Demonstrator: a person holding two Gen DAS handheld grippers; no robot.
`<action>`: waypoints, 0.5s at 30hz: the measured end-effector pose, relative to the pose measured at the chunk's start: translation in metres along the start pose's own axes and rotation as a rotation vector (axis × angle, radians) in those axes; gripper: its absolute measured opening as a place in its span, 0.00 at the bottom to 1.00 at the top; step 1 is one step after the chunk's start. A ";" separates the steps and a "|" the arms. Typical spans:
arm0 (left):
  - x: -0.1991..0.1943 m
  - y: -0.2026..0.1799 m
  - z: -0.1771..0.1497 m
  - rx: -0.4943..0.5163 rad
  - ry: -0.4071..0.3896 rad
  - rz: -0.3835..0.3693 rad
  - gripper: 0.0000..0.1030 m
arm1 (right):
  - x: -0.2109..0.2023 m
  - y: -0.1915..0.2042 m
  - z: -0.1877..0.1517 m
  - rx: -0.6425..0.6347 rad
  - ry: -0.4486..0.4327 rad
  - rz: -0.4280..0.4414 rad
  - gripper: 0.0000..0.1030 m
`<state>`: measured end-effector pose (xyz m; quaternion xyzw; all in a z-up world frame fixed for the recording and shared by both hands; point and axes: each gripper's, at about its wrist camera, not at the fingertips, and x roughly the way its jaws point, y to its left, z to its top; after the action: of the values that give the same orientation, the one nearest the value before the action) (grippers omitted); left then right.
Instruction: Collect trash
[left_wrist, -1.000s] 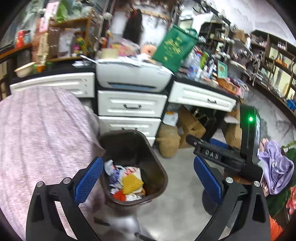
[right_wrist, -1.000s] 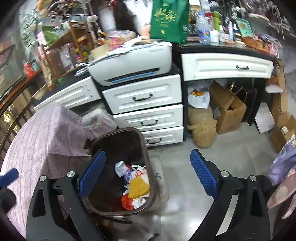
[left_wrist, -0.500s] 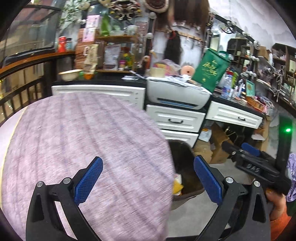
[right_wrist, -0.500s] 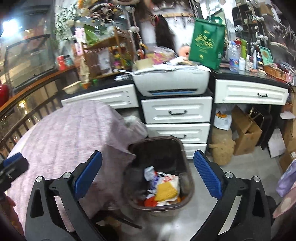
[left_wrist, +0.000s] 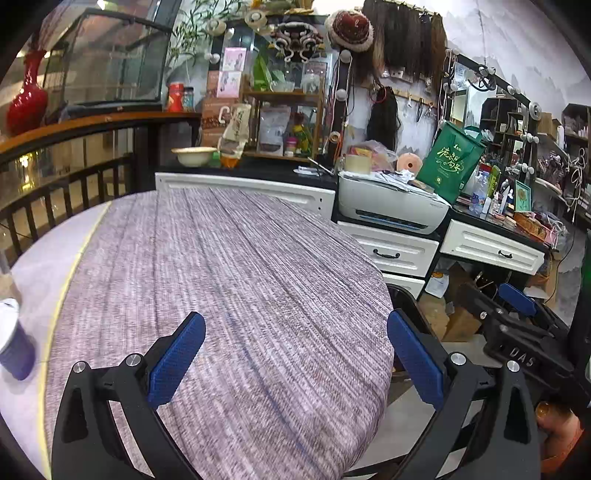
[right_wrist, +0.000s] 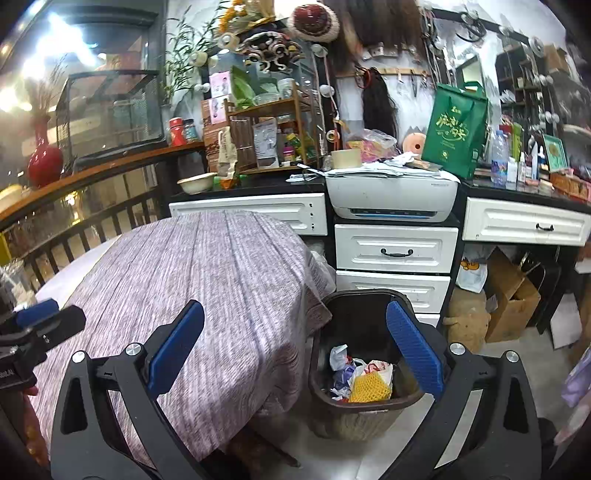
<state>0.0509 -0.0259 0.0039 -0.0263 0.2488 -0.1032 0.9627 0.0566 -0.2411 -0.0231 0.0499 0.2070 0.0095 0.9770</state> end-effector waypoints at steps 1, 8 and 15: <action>-0.004 0.000 0.000 0.004 -0.013 0.006 0.95 | -0.005 0.004 -0.002 -0.012 -0.010 0.001 0.94; -0.036 0.009 -0.002 -0.034 -0.106 0.010 0.95 | -0.032 0.013 -0.011 -0.032 -0.038 0.031 0.94; -0.054 0.009 -0.003 -0.072 -0.129 -0.009 0.95 | -0.063 0.016 -0.018 -0.052 -0.092 0.038 0.94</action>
<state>0.0053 -0.0055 0.0262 -0.0686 0.1898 -0.0968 0.9746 -0.0084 -0.2258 -0.0127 0.0289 0.1607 0.0312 0.9861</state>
